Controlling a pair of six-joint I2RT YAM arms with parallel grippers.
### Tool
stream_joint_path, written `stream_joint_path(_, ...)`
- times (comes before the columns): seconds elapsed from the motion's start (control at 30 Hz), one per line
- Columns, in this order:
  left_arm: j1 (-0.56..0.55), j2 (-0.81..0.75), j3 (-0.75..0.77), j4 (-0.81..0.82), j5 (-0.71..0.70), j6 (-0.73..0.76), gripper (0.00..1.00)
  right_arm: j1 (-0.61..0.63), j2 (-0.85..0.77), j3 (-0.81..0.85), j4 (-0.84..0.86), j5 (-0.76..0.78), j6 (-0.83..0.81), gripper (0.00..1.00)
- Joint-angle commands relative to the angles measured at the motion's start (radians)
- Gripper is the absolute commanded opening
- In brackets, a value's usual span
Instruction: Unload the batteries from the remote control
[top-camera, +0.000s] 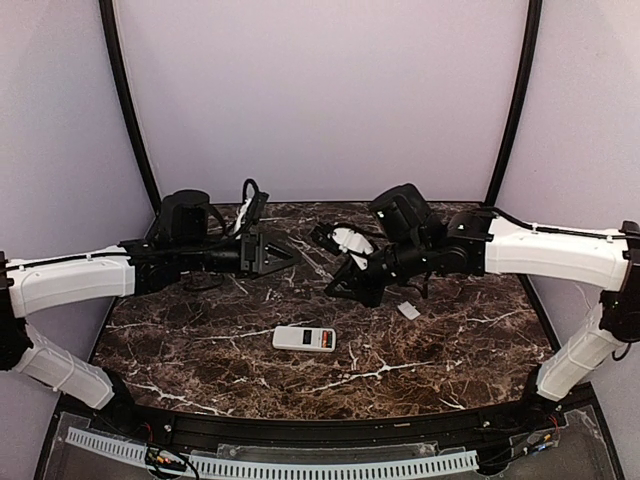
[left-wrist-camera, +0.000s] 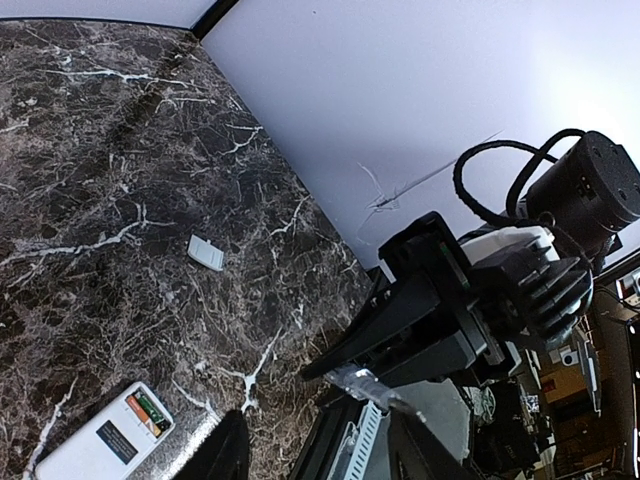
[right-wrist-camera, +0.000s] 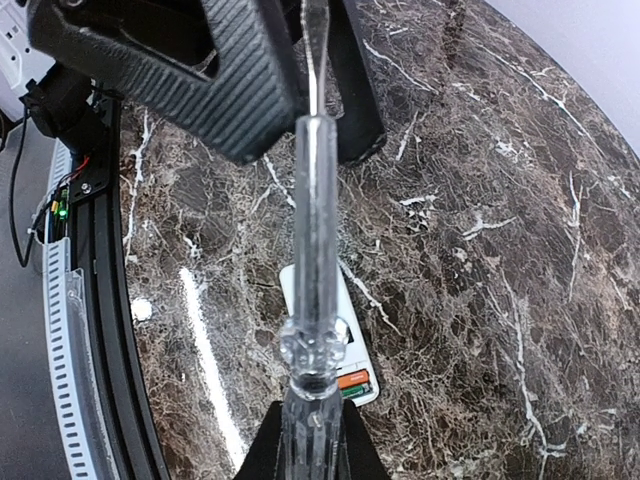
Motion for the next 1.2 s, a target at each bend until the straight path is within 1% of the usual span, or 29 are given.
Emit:
stream_joint_path(0.0, -0.021, 0.015, 0.03, 0.035, 0.041, -0.02, 0.47, 0.017, 0.042, 0.047, -0.025, 0.044, -0.025, 0.0)
stream_joint_path(0.23, -0.023, 0.017, 0.026, 0.024, 0.033, -0.014, 0.47, 0.017, 0.067, 0.059, -0.038, 0.076, -0.029, 0.0)
stream_joint_path(0.47, -0.023, 0.069, 0.032, 0.048, 0.022, -0.047, 0.36, 0.019, 0.071, 0.067, -0.039, 0.073, -0.033, 0.0)
stream_joint_path(0.8, -0.024, 0.121, 0.029, 0.121, 0.016, -0.12, 0.27, 0.029, 0.086, 0.076, -0.04, 0.078, -0.037, 0.0)
stream_joint_path(0.87, -0.025, 0.129, 0.03, 0.13, 0.022, -0.127, 0.23, 0.03, 0.091, 0.08, -0.044, 0.088, -0.04, 0.0)
stream_joint_path(0.93, -0.025, 0.13, 0.029, 0.13, 0.022, -0.131, 0.16, 0.032, 0.094, 0.086, -0.049, 0.097, -0.04, 0.0)
stream_joint_path(0.97, -0.025, 0.129, 0.028, 0.13, 0.022, -0.131, 0.1, 0.033, 0.094, 0.086, -0.05, 0.105, -0.039, 0.0)
stream_joint_path(1.0, -0.024, 0.124, 0.021, 0.13, 0.018, -0.13, 0.07, 0.034, 0.094, 0.084, -0.049, 0.111, -0.038, 0.0)
stream_joint_path(1.03, -0.024, 0.119, 0.016, 0.131, 0.015, -0.13, 0.02, 0.034, 0.094, 0.081, -0.048, 0.116, -0.036, 0.0)
stream_joint_path(1.17, -0.024, 0.1, -0.023, 0.158, 0.0, -0.137, 0.0, 0.033, 0.097, 0.069, -0.037, 0.148, -0.022, 0.0)
